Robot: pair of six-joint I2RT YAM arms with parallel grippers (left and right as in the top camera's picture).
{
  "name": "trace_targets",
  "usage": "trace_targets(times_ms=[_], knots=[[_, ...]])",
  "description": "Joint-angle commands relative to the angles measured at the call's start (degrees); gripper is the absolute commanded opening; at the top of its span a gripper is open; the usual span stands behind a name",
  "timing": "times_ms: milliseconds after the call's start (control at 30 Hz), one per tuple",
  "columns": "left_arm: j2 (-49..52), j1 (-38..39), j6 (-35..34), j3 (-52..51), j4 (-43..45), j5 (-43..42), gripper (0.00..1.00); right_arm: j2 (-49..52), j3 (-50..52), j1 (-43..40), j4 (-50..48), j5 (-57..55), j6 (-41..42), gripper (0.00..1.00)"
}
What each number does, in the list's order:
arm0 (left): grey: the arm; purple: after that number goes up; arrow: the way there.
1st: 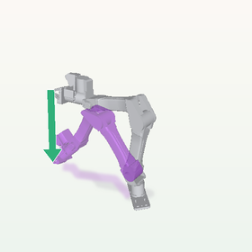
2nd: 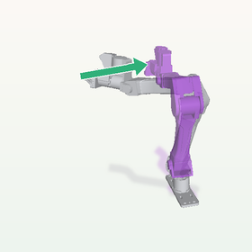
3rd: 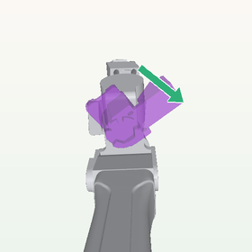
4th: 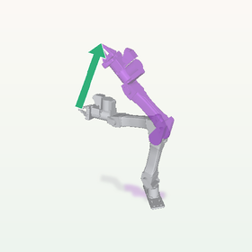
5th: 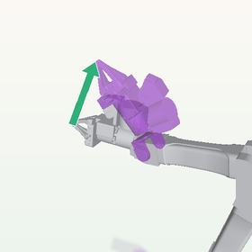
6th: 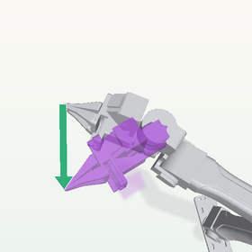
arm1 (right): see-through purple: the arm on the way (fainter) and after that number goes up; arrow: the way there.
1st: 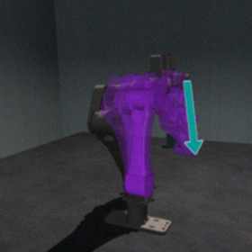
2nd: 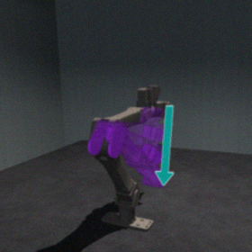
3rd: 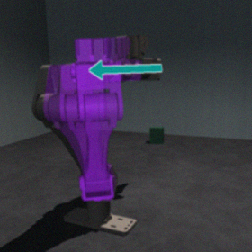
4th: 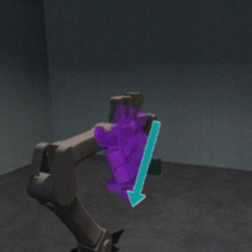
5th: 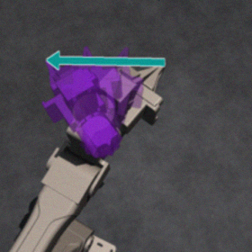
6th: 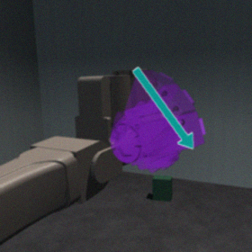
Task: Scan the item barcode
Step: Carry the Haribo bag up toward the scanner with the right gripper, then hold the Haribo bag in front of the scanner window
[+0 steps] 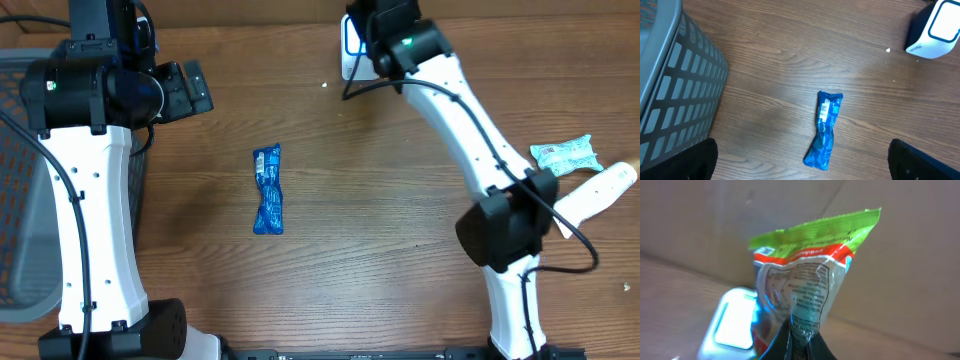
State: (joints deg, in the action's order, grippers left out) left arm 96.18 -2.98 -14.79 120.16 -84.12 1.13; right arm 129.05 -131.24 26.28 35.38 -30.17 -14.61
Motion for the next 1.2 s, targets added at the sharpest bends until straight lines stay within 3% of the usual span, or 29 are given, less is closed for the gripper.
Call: trace_targets(times_ms=[0,200,767,967,1167], knots=[[-0.2,0.4,0.7,1.1,0.2,0.4,0.99,3.4,-1.8,-0.7,-4.7,-13.6,-4.2,0.04],[-0.2,0.4,0.7,1.0,0.2,0.4,1.00,6.7,-1.7,-0.7,-6.8,-16.5,-6.9,0.04],[-0.2,0.4,0.7,1.0,0.2,0.4,1.00,7.5,-1.1,0.3,-4.8,-16.1,-24.9,0.04],[-0.2,0.4,0.7,1.1,0.2,0.4,1.00,7.6,0.8,1.3,-5.5,-16.3,-24.9,0.04],[-0.2,0.4,0.7,1.0,0.2,0.4,1.00,7.6,7.1,1.4,-13.3,-20.1,-24.9,0.04]])
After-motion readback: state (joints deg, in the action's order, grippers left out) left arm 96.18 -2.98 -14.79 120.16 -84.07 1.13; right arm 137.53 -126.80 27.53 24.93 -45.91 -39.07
